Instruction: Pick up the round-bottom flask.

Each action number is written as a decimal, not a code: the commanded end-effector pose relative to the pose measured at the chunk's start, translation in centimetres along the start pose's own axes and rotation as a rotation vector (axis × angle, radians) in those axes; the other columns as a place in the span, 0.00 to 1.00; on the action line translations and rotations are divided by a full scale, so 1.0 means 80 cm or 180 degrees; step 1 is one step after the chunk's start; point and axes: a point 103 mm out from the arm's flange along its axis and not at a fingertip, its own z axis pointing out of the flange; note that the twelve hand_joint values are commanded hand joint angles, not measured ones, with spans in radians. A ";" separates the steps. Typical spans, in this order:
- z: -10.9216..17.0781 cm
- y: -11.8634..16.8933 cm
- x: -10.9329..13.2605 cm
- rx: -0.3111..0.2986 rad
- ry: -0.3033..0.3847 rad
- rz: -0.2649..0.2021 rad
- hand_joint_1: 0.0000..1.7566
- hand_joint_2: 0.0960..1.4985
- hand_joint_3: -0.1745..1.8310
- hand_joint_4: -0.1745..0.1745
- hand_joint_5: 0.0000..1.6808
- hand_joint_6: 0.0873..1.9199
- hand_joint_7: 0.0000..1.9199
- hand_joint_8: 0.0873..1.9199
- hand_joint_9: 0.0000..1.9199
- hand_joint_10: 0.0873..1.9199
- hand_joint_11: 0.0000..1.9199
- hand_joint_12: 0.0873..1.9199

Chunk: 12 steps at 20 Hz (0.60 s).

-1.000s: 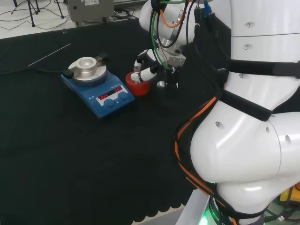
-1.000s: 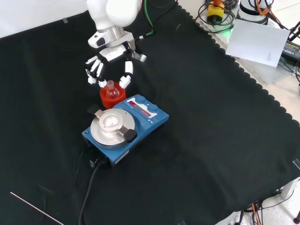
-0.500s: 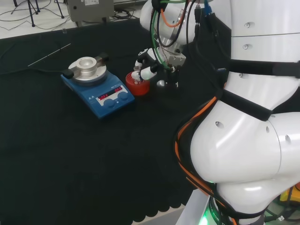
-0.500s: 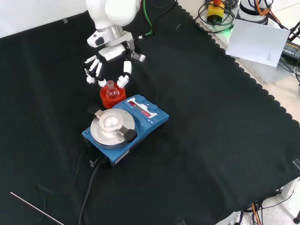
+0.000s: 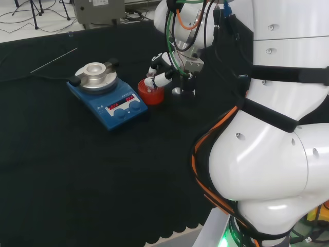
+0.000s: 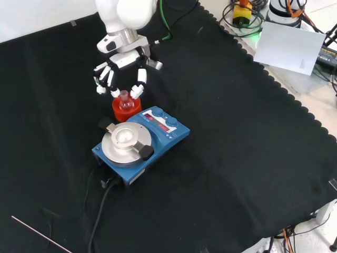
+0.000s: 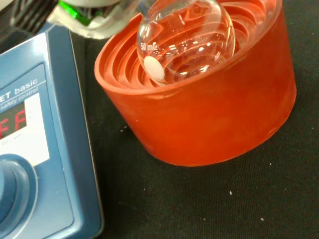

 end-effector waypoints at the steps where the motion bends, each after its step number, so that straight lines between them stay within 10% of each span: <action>1: 0.001 0.001 0.000 0.0005 -0.0017 0.0006 0.51 0.36 0.41 0.62 0.54 0.38 0.22 0.28 0.30 0.27 0.00 0.70; 12: 0.006 0.006 -0.001 0.0005 -0.0002 0.0005 0.51 0.37 0.41 0.63 0.55 0.38 0.22 0.28 0.30 0.27 0.00 0.70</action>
